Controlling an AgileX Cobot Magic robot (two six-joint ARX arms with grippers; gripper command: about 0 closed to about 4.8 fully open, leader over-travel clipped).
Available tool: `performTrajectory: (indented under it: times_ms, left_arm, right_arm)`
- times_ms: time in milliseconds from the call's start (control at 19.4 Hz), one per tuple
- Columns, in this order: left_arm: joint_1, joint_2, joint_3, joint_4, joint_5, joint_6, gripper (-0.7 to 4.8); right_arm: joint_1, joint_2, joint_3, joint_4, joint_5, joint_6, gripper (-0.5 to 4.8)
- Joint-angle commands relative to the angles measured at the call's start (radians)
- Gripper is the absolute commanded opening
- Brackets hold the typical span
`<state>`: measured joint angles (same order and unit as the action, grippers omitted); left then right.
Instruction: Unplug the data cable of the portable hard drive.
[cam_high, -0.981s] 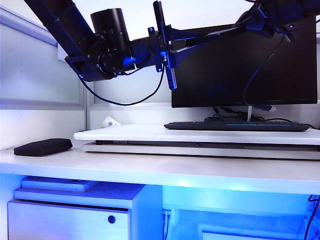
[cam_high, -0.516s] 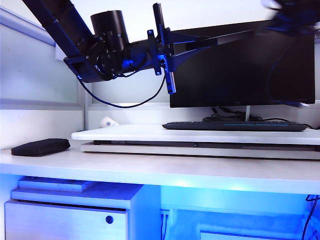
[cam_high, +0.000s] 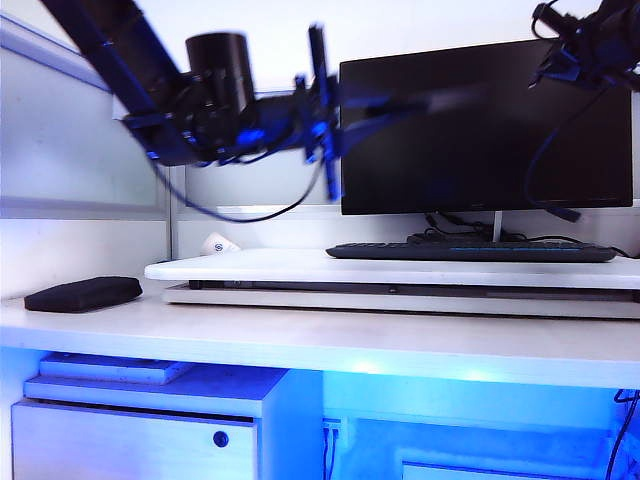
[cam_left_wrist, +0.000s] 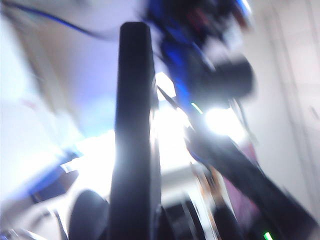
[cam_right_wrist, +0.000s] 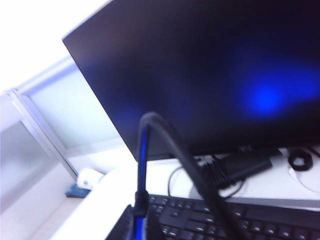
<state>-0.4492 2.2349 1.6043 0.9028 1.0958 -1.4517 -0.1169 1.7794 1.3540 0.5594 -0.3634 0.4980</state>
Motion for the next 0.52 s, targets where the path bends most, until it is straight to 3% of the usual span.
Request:
performTrajectory:
  times_ms: [52,206,258,310,361,413,516]
  left_arm:
    - [0.053,-0.007,0.002,-0.097,-0.119,0.087,-0.06]
    - [0.113,-0.007,0.002,-0.140,-0.159,0.091,-0.06]
    - [0.126,-0.007,0.002,-0.140,-0.153,0.087,-0.06]
    - [0.129,-0.007,0.002,-0.141,-0.149,0.084,-0.06]
    - [0.132,-0.007,0.002,-0.142,-0.155,0.083,-0.06]
    - [0.132,-0.007,0.002,-0.156,-0.172,0.084,-0.06]
    - [0.133,-0.007,0.002,-0.214,-0.245,0.097,-0.06]
  right_arm:
    - [-0.011,0.026,0.019,-0.004,0.016,-0.040,-0.01]
    - [-0.025,0.085,0.036,-0.012,0.051,-0.033,0.00]
    - [-0.031,0.100,0.036,-0.010,0.080,-0.031,0.30]
    - [-0.031,0.116,0.036,-0.006,0.121,-0.031,1.05]
    - [-0.031,0.129,0.036,-0.010,0.156,-0.028,2.37]
    - [-0.031,0.135,0.037,-0.017,0.162,-0.026,3.05]
    - [-0.031,0.135,0.040,-0.098,0.163,-0.026,3.80]
